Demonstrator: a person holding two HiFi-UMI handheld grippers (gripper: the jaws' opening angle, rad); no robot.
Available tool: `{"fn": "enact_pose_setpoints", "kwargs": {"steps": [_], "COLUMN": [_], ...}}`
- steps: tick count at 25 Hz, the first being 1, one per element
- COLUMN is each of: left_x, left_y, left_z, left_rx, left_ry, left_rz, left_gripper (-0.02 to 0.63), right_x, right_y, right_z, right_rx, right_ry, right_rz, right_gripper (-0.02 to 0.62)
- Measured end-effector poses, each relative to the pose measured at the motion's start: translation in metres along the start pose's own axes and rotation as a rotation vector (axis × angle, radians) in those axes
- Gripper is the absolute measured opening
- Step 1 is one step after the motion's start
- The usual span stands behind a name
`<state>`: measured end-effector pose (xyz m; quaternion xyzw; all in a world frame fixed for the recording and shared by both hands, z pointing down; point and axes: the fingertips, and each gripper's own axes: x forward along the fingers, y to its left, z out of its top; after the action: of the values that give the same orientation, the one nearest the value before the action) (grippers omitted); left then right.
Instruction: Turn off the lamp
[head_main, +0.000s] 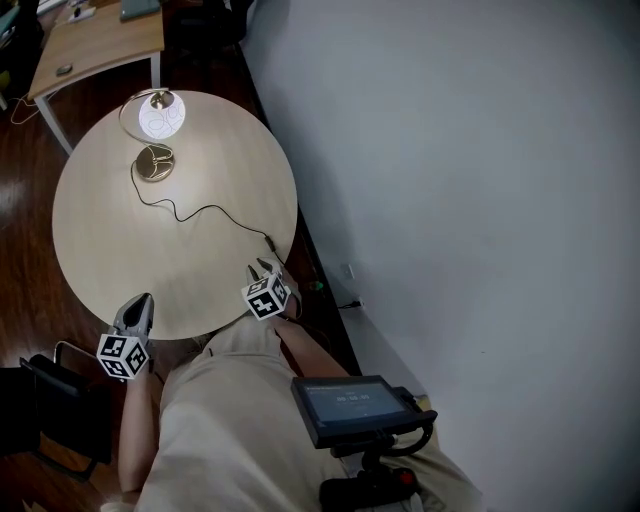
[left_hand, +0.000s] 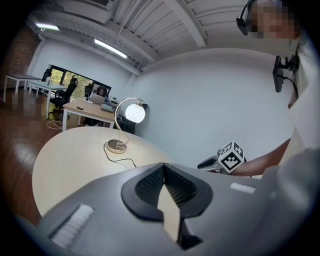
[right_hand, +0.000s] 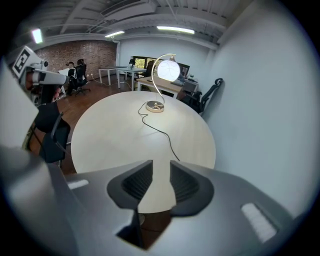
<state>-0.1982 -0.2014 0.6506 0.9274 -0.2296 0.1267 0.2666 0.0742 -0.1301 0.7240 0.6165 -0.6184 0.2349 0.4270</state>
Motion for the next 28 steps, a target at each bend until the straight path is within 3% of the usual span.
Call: {"fn": "enact_pose_setpoints", "kwargs": {"steps": [6, 14, 22, 28], "left_x": [-0.015, -0.029, -0.043, -0.045], "left_y": [-0.005, -0.043, -0.121, -0.183], "left_z": [-0.018, -0.046, -0.086, -0.121], "left_rx": [-0.025, -0.041, -0.037, -0.021], "left_ry": [-0.016, -0.024, -0.006, 0.010], "left_rz": [0.052, 0.133, 0.189, 0.179], "left_gripper": [0.000, 0.000, 0.000, 0.000], "right_x": [-0.019, -0.072, -0.143, -0.185], "right_y": [-0.001, -0.013, -0.029, -0.034], "right_z": [0.001, -0.001, -0.055, -0.106], "right_rx": [-0.040, 0.007, 0.074, 0.135], "right_ry": [-0.032, -0.189, -0.366, -0.453], "right_rz": [0.029, 0.087, 0.185, 0.250], "right_gripper": [0.100, 0.086, 0.067, 0.058]}}
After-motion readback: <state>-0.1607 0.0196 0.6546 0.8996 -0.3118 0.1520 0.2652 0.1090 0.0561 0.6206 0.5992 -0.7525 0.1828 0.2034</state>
